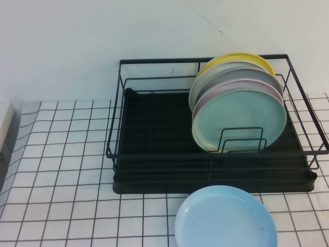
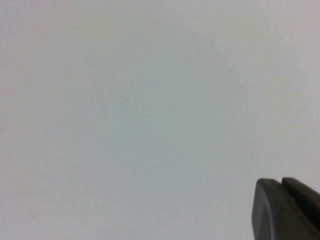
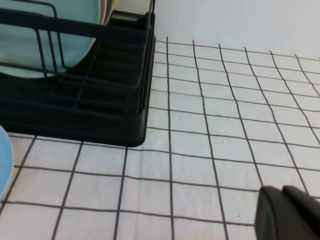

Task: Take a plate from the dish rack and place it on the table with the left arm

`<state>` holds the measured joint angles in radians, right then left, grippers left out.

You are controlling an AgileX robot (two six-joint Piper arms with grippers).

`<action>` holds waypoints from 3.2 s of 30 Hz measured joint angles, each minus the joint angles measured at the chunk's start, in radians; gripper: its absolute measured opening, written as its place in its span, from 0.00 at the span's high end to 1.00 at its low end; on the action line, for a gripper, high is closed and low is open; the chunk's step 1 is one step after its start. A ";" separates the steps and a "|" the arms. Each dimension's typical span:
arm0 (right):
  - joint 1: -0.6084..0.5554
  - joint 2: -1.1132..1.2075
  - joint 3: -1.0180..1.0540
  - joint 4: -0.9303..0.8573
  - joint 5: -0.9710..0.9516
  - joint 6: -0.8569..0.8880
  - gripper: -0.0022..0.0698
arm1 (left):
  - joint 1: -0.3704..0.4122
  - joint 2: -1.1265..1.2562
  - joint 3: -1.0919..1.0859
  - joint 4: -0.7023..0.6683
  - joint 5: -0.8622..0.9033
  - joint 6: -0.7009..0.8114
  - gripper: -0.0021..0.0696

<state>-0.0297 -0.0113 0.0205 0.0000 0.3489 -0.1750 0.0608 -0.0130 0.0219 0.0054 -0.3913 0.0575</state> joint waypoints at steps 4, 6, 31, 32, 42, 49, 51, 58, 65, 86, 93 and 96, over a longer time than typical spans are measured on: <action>0.000 0.000 0.000 0.000 0.000 0.000 0.97 | 0.000 0.000 0.000 0.000 -0.170 0.000 0.98; 0.000 0.000 0.000 0.000 0.000 0.000 0.97 | 0.000 -0.002 0.000 0.000 -0.211 -0.016 0.98; 0.000 0.000 0.000 0.000 0.000 -0.006 0.97 | 0.000 0.561 -0.761 -0.387 1.007 0.298 0.98; 0.000 0.000 0.000 0.000 0.000 -0.006 0.97 | 0.000 0.602 -0.794 -0.449 1.048 0.380 0.98; 0.000 0.000 0.000 0.000 0.000 -0.006 0.97 | -0.048 1.063 -1.091 -1.000 1.211 0.949 0.98; 0.000 0.000 0.000 0.000 0.000 -0.006 0.97 | -0.277 1.348 -1.254 -0.992 1.120 0.987 0.98; 0.000 0.000 0.000 0.000 0.000 -0.006 0.97 | -0.354 1.425 -1.300 -0.957 1.081 1.008 0.98; 0.000 0.000 0.000 0.000 0.000 -0.006 0.97 | -0.495 1.638 -1.446 -0.875 1.042 1.097 0.82; 0.000 0.000 0.000 0.000 0.000 -0.006 0.97 | -0.563 1.786 -1.527 -0.845 1.001 1.325 0.38; 0.000 0.000 0.000 0.000 0.000 -0.006 0.97 | -0.653 1.871 -1.535 -0.876 0.745 1.493 0.52; 0.000 0.000 0.000 0.000 0.000 -0.006 0.97 | -0.653 1.866 -1.536 -0.892 0.677 1.485 0.52; 0.000 0.000 0.000 0.000 0.000 -0.006 0.97 | -0.653 1.877 -1.536 -0.892 0.689 1.481 0.52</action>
<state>-0.0297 -0.0113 0.0205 0.0000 0.3489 -0.1807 -0.5924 1.8639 -1.5137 -0.8862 0.2975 1.5384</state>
